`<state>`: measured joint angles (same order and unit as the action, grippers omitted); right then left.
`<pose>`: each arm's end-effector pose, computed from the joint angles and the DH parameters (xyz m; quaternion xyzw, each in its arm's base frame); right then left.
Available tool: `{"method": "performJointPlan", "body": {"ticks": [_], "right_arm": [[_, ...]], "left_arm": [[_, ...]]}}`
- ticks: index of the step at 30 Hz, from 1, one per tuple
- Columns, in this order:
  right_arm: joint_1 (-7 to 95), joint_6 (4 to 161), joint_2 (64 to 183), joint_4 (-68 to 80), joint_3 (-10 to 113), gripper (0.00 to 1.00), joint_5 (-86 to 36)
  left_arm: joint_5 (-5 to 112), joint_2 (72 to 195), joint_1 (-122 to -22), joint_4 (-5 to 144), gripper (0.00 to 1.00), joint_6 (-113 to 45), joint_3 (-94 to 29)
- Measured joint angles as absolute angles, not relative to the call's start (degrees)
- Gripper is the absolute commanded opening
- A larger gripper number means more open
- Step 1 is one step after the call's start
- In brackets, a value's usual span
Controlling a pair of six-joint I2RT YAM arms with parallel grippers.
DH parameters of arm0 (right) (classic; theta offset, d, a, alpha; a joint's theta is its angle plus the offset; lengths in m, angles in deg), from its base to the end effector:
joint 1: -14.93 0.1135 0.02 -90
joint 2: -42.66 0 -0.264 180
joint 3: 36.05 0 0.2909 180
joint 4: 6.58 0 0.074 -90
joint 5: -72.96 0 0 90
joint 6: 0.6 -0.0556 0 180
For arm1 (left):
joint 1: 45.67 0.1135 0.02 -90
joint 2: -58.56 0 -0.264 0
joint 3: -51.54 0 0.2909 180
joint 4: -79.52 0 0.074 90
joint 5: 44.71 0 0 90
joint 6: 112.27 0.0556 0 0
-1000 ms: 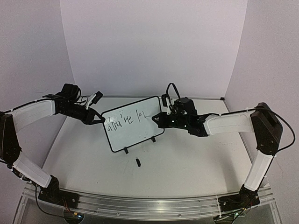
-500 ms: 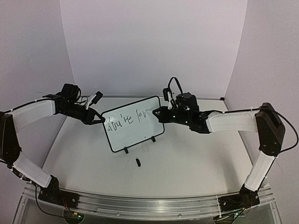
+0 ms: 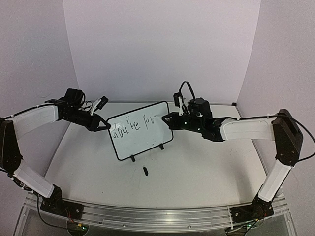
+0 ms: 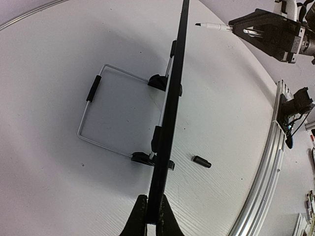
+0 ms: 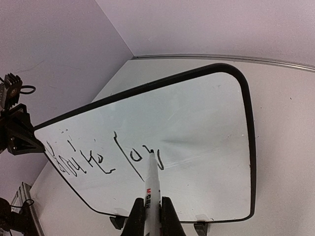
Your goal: Write a sentence on the whiteboard
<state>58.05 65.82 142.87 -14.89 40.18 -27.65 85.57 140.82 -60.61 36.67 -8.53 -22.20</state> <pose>0.3262 0.3195 0.2203 -0.1897 0.7725 0.3922 0.4620 0.3239 -0.1236 0.2411 0.3298 0.8302 -0.3282 0.3071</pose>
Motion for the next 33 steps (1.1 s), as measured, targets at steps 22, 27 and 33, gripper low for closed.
{"method": "performJointPlan", "body": {"ticks": [22, 27, 33], "right_arm": [[57.0, 64.6, 145.7, -14.8, 40.2, 0.00, -26.9], [56.9, 64.4, 145.7, -14.8, 40.2, 0.00, -26.7], [56.9, 64.5, 145.7, -14.8, 40.2, 0.00, -26.5]], "left_arm": [[85.6, 140.8, -60.6, 36.7, 0.00, -8.6, -22.2], [85.6, 140.9, -60.6, 36.7, 0.00, -8.6, -22.2], [85.6, 140.9, -60.6, 36.7, 0.00, -8.6, -22.2]]}}
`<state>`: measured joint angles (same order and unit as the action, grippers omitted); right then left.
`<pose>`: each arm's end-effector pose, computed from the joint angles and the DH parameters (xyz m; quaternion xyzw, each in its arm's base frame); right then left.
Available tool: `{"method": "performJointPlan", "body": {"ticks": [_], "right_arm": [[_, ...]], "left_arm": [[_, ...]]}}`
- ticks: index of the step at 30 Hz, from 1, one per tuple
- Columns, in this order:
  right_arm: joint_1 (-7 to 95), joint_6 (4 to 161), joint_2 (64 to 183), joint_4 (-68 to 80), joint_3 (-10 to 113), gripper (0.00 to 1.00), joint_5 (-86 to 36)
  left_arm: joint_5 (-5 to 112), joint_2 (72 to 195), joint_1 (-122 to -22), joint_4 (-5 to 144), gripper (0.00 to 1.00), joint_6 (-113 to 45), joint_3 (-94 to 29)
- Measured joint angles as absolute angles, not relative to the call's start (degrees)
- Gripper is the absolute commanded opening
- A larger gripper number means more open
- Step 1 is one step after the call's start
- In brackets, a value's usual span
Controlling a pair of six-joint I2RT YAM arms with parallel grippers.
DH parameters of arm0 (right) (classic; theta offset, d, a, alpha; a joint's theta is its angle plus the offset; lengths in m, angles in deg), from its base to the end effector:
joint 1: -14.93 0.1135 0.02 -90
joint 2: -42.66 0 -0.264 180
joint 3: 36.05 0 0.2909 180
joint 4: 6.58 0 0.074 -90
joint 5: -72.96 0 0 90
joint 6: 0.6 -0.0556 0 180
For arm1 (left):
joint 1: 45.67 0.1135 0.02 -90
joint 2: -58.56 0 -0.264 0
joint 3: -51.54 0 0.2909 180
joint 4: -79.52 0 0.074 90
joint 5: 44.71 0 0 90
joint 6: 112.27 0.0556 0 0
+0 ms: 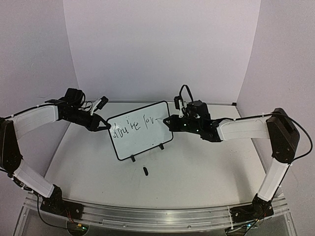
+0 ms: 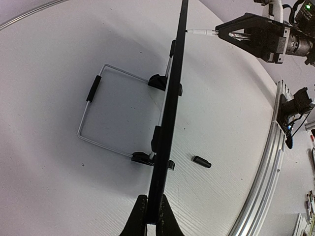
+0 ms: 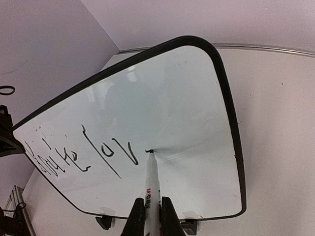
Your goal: Write a sentence on the whiteboard
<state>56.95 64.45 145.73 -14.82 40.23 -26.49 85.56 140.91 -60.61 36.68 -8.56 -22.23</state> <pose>0.3368 0.3157 0.1986 -0.1676 0.7930 0.3768 0.4484 0.3242 -0.1237 0.2407 0.3294 0.8305 -0.3282 0.3067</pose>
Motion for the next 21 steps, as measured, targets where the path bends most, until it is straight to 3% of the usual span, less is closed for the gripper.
{"method": "performJointPlan", "body": {"ticks": [21], "right_arm": [[56.7, 64.5, 145.7, -16.0, 40.7, 0.00, -27.4]], "left_arm": [[85.6, 141.0, -60.6, 36.7, 0.00, -8.6, -22.2]]}}
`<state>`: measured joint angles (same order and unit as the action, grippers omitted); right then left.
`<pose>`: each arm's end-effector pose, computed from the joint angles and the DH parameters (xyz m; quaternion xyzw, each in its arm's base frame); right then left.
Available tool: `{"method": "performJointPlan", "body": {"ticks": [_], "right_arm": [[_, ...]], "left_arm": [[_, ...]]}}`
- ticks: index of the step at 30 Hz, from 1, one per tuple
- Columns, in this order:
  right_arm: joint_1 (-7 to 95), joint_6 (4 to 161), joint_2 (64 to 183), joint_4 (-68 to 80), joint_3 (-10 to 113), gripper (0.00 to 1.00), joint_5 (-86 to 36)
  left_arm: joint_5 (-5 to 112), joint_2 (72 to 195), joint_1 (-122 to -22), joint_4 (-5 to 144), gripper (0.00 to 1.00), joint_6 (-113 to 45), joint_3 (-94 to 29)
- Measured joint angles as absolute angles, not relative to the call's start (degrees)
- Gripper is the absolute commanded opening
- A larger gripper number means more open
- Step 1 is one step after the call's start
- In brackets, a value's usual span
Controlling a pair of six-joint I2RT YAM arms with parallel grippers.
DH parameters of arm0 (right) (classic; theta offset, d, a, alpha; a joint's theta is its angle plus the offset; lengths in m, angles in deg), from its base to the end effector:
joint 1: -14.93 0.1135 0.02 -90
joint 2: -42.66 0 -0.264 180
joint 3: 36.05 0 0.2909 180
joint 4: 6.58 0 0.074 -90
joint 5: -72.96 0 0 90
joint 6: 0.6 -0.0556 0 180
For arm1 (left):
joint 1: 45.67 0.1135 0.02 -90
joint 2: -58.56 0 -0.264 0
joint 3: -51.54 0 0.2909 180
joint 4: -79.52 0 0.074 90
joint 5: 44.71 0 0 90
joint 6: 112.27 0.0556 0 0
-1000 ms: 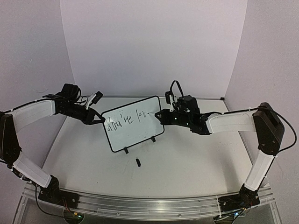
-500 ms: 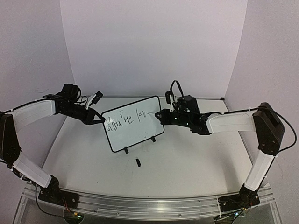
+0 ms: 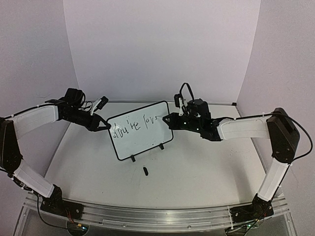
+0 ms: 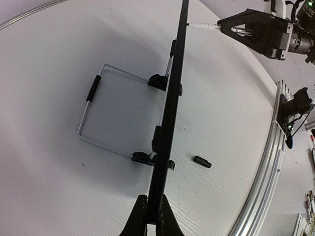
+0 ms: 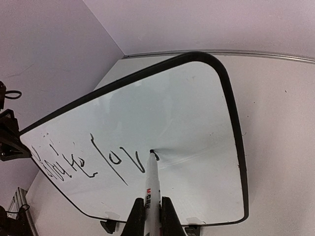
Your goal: Write a sentence on the whiteboard
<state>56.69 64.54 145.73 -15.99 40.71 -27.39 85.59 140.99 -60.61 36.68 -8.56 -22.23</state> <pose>0.3392 0.3162 0.2043 -0.1707 0.7835 0.3863 0.4559 0.3243 -0.1238 0.2403 0.3293 0.8306 -0.3285 0.3060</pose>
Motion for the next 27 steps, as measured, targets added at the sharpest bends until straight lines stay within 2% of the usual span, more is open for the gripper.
{"method": "performJointPlan", "body": {"ticks": [27], "right_arm": [[56.6, 63.5, 146.1, -17.6, 39.5, 0.00, -29.9]], "left_arm": [[85.6, 141.1, -60.6, 36.7, 0.00, -8.5, -22.3]]}}
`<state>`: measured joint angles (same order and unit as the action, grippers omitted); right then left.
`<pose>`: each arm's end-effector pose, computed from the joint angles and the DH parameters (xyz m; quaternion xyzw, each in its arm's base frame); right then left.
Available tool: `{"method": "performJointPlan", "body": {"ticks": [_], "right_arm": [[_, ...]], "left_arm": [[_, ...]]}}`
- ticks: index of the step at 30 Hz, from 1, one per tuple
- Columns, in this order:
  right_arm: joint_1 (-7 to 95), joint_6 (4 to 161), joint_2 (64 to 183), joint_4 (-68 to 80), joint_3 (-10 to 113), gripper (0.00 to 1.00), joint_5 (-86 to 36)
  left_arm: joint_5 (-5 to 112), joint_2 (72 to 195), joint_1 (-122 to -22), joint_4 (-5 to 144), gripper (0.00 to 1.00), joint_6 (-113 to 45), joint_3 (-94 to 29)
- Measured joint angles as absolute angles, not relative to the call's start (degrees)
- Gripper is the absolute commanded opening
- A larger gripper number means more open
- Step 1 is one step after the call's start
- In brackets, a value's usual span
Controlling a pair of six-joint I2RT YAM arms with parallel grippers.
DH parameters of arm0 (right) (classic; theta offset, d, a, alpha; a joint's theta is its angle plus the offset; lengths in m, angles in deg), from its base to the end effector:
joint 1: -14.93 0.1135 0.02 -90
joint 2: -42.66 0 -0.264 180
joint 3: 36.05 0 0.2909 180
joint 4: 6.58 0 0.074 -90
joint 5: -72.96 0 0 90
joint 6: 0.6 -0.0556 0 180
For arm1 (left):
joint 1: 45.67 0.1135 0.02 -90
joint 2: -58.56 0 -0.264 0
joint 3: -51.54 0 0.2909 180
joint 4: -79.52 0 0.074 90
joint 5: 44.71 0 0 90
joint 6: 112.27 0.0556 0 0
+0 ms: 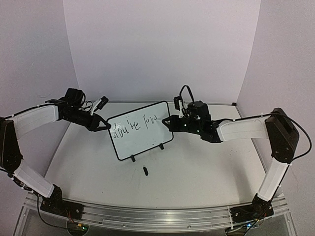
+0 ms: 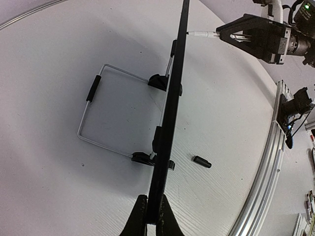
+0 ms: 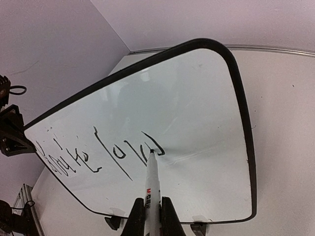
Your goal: Write a sentence on the whiteboard
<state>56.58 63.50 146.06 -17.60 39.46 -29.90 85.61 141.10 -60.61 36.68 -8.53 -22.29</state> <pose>0.3362 0.3156 0.1970 -0.1754 0.7815 0.4039 0.4421 0.3247 -0.1239 0.2401 0.3295 0.8307 -0.3286 0.3057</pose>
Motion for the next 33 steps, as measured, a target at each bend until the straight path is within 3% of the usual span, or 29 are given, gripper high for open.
{"method": "performJointPlan", "body": {"ticks": [33], "right_arm": [[56.4, 63.4, 141.9, -17.5, 36.0, 0.00, -24.8]], "left_arm": [[85.6, 141.1, -60.6, 36.7, 0.00, -8.5, -22.3]]}}
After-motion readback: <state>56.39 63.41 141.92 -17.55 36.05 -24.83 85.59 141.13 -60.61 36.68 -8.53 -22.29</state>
